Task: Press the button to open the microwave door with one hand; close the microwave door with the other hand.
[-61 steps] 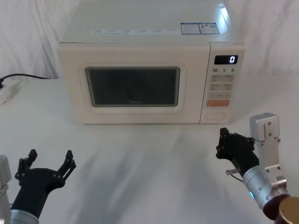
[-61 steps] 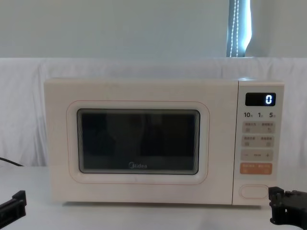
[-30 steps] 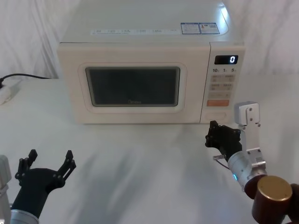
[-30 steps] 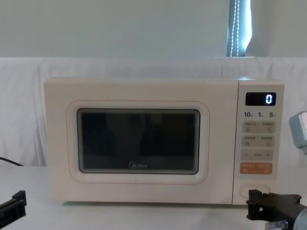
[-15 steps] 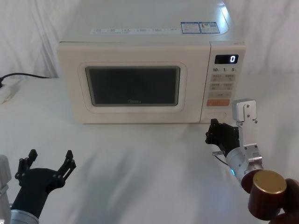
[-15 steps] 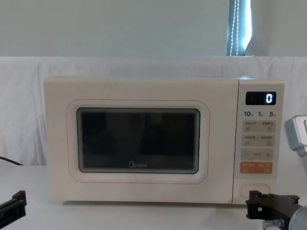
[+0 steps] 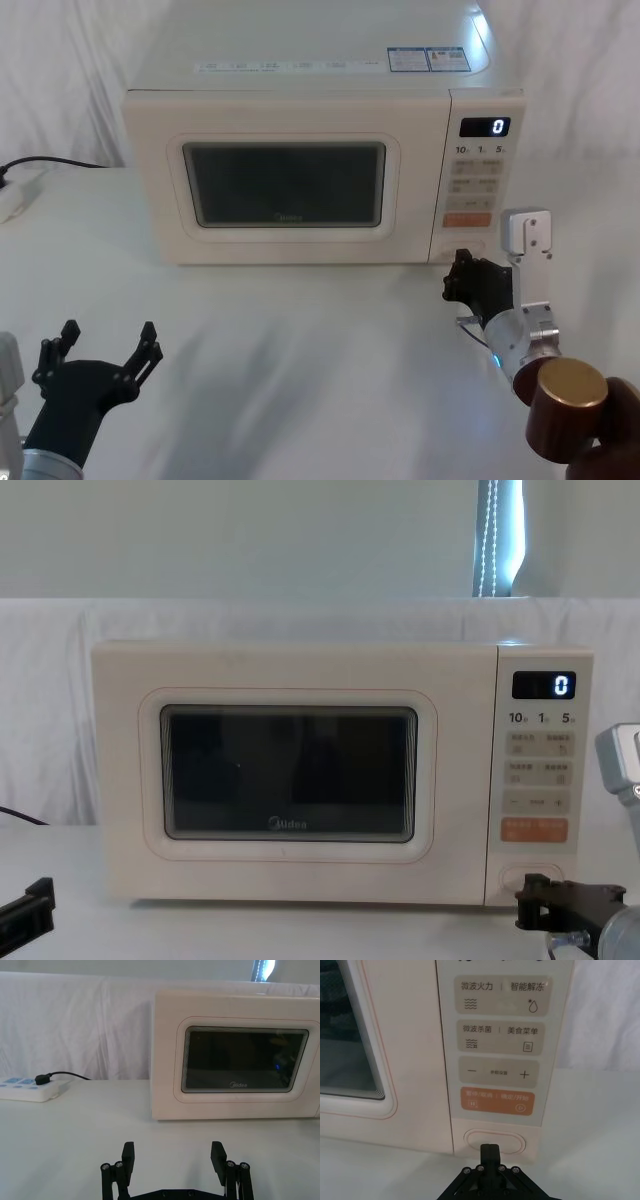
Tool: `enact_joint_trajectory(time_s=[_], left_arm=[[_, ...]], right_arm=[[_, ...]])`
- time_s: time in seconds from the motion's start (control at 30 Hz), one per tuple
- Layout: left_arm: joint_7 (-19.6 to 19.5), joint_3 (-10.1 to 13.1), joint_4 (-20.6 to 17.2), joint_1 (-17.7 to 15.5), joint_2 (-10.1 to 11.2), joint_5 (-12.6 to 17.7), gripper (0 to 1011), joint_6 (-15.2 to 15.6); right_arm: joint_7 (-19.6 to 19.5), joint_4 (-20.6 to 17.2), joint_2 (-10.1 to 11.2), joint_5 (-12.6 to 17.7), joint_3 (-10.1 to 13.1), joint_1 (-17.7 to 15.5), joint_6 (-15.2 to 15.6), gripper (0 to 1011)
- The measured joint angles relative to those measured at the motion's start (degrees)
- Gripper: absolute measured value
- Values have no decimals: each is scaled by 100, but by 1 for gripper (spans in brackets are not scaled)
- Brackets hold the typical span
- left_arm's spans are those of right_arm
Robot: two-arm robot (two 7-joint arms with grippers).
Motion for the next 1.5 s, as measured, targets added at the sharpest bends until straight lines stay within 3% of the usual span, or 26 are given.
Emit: enact_joint_trajectory(time_s=[1.03, 1.5], left_arm=[[0, 0, 0, 0, 0, 0, 1001, 0], [0, 0, 0, 0, 0, 0, 1001, 0]], right_arm=[[-41, 419, -90, -178, 22, 334, -55, 0], [-80, 426, -95, -210, 68, 331, -7, 0]])
